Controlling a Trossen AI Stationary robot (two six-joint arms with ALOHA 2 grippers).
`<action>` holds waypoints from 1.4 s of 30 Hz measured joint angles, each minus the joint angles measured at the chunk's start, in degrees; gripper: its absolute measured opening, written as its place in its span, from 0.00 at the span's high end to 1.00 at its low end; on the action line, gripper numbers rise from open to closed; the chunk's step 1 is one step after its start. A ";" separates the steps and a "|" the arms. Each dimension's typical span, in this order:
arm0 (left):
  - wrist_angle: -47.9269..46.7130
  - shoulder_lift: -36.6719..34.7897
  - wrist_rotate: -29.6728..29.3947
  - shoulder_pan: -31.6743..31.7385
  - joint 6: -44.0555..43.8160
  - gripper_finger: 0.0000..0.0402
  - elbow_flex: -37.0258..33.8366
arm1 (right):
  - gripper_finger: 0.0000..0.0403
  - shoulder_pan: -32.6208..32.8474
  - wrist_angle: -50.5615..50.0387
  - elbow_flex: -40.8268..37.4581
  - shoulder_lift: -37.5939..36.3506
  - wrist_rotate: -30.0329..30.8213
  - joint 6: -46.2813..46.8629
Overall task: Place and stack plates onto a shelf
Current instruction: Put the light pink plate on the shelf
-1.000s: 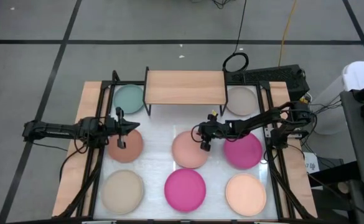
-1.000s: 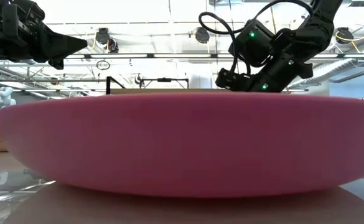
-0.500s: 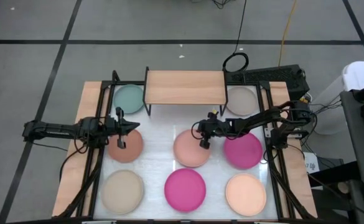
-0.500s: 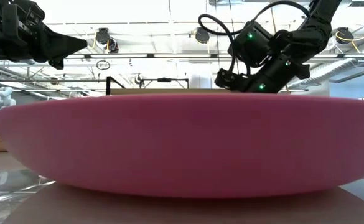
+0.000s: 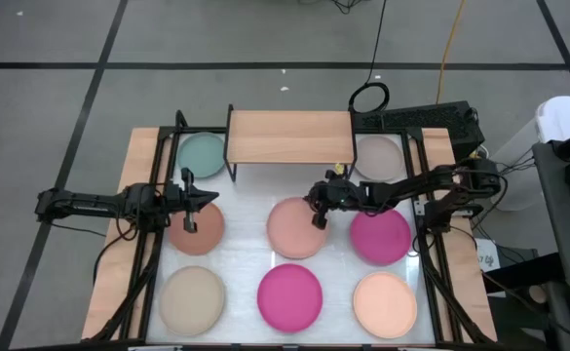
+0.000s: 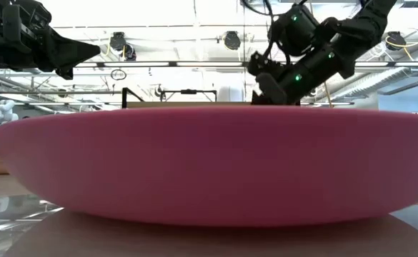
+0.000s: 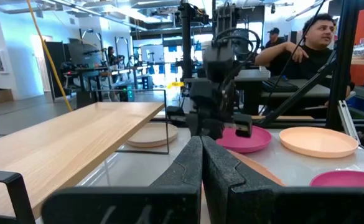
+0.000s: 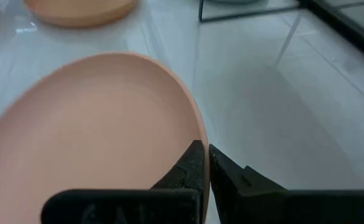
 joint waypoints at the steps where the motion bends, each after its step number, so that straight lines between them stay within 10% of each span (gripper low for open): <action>1: 0.00 0.01 0.00 0.00 0.00 1.00 0.00 | 1.00 0.02 -0.07 0.00 -0.49 0.00 0.00; 17: 0.00 0.01 0.00 -0.02 0.00 1.00 0.00 | 1.00 2.29 -1.49 0.00 -6.60 2.76 -3.04; 42: 0.00 0.00 0.01 -0.01 0.00 1.00 0.00 | 1.00 2.28 -13.17 -0.01 -36.43 1.09 -3.26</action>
